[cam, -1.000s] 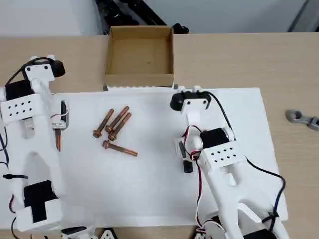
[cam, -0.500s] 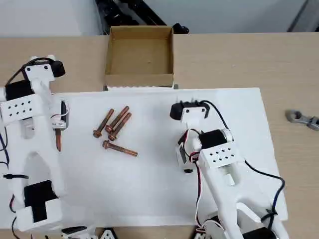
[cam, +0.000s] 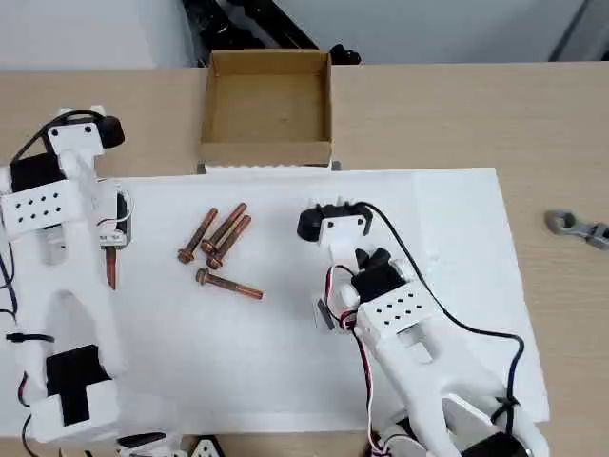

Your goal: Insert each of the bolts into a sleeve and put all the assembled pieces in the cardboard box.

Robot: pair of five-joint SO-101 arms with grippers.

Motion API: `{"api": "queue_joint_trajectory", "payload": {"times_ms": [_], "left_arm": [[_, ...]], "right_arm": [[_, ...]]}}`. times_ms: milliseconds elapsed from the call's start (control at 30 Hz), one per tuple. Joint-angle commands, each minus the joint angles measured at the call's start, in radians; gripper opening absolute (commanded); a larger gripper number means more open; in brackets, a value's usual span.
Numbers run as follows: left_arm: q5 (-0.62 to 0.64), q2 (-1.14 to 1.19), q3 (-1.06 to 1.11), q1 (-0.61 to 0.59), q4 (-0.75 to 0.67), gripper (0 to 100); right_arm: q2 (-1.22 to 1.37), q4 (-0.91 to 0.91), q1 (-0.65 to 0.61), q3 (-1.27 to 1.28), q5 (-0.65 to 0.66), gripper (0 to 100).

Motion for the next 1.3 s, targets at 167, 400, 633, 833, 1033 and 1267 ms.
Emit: {"api": "queue_joint_trajectory", "payload": {"times_ms": [167,400,633,833,1033,1267], "left_arm": [[-0.009,-0.048,-0.038,-0.009,0.0,0],[-0.014,-0.048,-0.038,-0.009,-0.006,0],[-0.049,-0.049,-0.038,-0.009,-0.002,0],[-0.064,-0.049,-0.039,-0.006,-0.002,0],[-0.071,-0.049,-0.042,-0.005,0.0,0],[-0.069,-0.14,-0.07,-0.005,0.026,0]], "right_arm": [[-0.002,-0.145,0.09,0.104,0.006,21.6],[-0.004,-0.222,0.088,0.143,0.084,21.5],[-0.004,-0.291,0.087,0.141,0.172,3.3],[-0.013,-0.223,0.082,0.141,0.278,0.1],[-0.061,-0.143,0.084,0.064,0.328,0.2],[-0.366,0.016,0.136,-0.114,0.44,0.2]]}}
